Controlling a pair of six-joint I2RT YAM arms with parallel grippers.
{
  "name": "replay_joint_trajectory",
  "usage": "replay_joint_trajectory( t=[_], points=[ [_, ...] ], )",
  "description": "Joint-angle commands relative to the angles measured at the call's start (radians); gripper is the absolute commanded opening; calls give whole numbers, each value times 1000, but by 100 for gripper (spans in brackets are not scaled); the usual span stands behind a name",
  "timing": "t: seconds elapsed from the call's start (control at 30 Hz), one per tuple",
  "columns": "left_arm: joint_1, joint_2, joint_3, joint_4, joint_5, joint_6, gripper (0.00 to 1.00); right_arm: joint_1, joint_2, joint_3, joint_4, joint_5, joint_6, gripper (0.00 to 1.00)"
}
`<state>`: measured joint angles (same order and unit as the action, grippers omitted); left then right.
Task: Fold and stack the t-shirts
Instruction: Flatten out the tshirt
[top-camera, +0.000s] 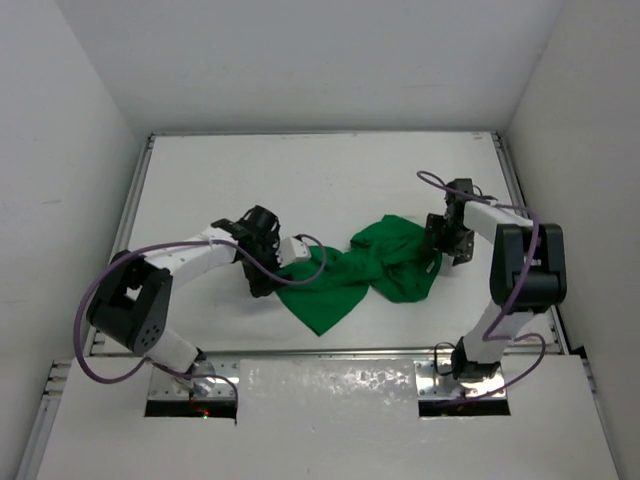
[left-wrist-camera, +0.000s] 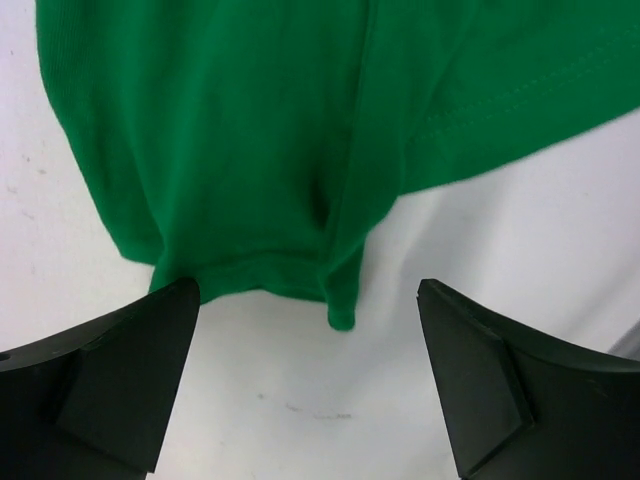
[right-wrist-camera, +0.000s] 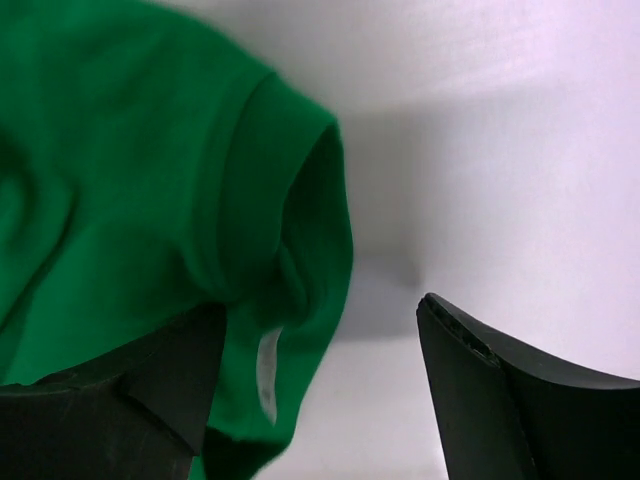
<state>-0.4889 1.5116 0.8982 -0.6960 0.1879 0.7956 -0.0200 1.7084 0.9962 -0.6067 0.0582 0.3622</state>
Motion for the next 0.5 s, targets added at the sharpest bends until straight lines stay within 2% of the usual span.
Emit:
replay_joint_trajectory(
  t=[0.0, 0.07, 0.1, 0.17, 0.2, 0.23, 0.27, 0.3, 0.37, 0.47],
  points=[
    [4, 35, -50, 124, -14, -10, 90, -18, 81, 47, 96, -9, -9, 74],
    [4, 74, -76, 182, -86, -13, 75, -18, 112, 42, 143, -43, 0, 72],
    [6, 88, -84, 196, -106, -22, 55, -18, 132, 32, 171, -50, 13, 64],
    [10, 119, -73, 199, -126, -35, 38, -18, 134, 7, 212, -99, 21, 51],
    [12, 122, -58, 193, -120, -48, 21, -18, 125, -36, 270, -127, 30, 40],
    [13, 122, -53, 187, -113, -55, 8, -18, 94, -60, 300, -155, 34, 19],
    [15, 110, -48, 187, -111, -67, 0, -20, 71, -80, 324, -182, 38, 7],
    [18, 96, -39, 184, -111, -82, 0, -26, 45, -121, 344, -176, 50, 0],
    [41, 37, -32, 181, -108, -91, 0, -47, -54, -160, 335, -100, 73, 0],
    [91, -58, -24, 168, -82, -92, 0, -136, -174, -221, 245, -89, 116, 0]
  ],
)
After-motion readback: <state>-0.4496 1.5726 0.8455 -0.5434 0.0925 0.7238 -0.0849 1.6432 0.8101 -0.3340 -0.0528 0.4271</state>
